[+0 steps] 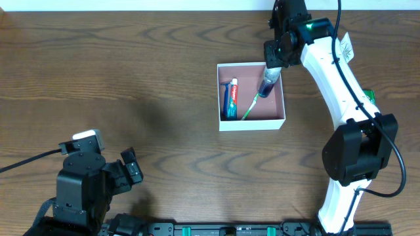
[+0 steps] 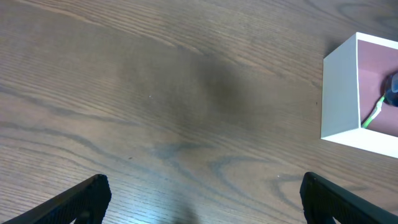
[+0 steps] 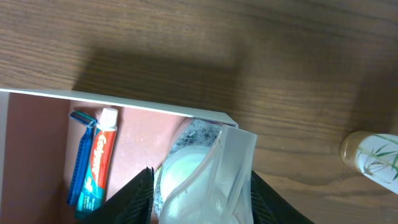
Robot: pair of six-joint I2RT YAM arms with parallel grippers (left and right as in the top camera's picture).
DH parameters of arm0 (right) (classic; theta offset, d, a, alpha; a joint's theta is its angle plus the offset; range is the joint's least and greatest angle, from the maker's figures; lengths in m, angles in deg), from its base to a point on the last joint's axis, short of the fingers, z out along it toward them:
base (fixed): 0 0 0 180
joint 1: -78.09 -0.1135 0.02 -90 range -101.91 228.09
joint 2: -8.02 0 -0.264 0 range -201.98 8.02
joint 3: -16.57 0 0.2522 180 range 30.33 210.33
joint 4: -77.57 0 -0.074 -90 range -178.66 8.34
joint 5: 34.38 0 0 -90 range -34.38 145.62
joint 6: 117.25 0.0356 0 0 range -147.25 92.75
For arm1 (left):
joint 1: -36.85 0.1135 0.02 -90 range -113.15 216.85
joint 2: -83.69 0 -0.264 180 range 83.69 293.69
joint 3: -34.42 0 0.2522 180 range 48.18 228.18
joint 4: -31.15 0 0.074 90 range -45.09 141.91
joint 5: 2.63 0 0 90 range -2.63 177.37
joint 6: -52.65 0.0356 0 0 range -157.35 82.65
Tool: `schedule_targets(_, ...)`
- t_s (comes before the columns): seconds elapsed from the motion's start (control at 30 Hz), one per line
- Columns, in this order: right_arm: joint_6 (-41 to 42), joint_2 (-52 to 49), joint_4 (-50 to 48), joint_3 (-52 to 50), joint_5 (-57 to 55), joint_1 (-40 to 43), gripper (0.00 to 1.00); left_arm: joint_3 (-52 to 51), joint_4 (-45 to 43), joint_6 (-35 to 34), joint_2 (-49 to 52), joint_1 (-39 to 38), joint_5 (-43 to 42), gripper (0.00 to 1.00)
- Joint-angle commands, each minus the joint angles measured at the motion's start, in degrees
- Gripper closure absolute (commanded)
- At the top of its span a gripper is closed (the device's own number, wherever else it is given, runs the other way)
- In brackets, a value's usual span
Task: Pack container
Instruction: 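Lower the pump bottle into the box beside the toothbrush, then tilt the bottle down into the box with the right gripper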
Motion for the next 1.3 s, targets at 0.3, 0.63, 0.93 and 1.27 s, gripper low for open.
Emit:
schedule_targets(0.3, -1.11, 1.55, -0.52, 0.50, 1.75, -0.59, 0.65, -0.02, 0.02, -0.52, 0.00, 0.35, 0.44, 0.02)
schedule_targets(0.63, -3.78, 1.62, -0.59, 0.50, 1.29, -2.99, 0.66, -0.02, 0.02, -0.52, 0.00, 0.35, 0.44, 0.02)
schedule_targets(0.93, -7.37, 1.68, -0.44, 0.50, 0.04, -3.02, 0.67, -0.02, 0.02, -0.52, 0.00, 0.35, 0.44, 0.02)
schedule_targets(1.27, -8.55, 1.68, 1.53, 0.50, -1.25, -3.08, 0.67, -0.02, 0.02, -0.52, 0.00, 0.35, 0.44, 0.02)
